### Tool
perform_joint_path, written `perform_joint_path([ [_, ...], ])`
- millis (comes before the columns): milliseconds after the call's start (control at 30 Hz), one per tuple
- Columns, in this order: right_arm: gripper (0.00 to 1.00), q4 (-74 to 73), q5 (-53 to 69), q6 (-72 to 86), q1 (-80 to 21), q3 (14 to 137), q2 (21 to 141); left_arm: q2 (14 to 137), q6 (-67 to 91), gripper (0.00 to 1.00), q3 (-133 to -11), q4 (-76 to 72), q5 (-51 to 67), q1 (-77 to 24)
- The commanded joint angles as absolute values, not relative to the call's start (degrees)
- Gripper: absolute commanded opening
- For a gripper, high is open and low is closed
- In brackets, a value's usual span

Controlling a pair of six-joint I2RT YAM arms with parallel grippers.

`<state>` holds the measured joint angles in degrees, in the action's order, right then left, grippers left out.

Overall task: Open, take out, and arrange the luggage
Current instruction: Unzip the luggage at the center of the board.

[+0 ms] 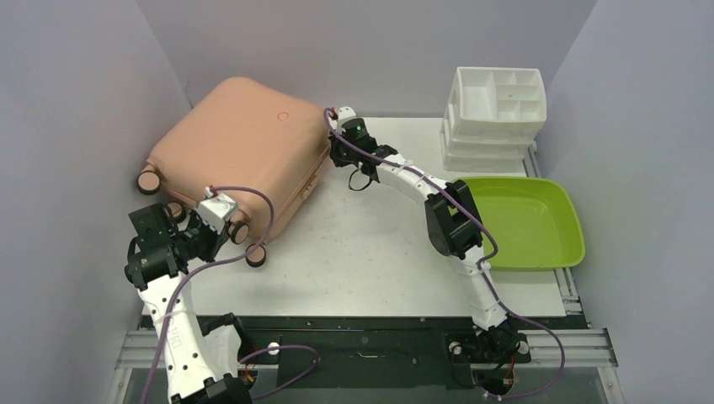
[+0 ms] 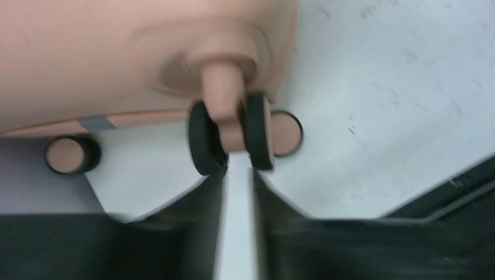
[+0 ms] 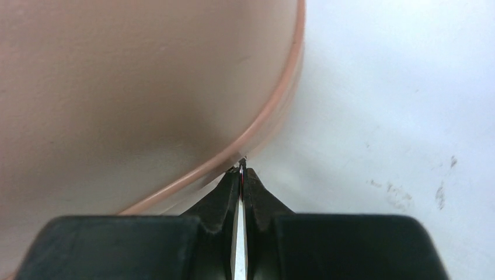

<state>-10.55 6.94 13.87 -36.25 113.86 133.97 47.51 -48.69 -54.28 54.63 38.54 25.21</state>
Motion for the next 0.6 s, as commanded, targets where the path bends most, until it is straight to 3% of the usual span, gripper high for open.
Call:
perform_joint_path([
  [0,0.00,-2.6,-0.6,11.9,-30.8,117.3,135.0,46.1,-55.6,0.00,-54.9,73.8,37.1,26.1],
  [267,0.00,8.4,1.0,14.0,-28.8,103.7,126.4,44.6,-47.6,0.00,-52.9,63.1,35.0,26.1],
  [567,0.00,7.8,-1.2,18.0,-23.4,93.1,119.0,46.8,-36.9,0.00,-53.2,49.6,33.5,26.3],
])
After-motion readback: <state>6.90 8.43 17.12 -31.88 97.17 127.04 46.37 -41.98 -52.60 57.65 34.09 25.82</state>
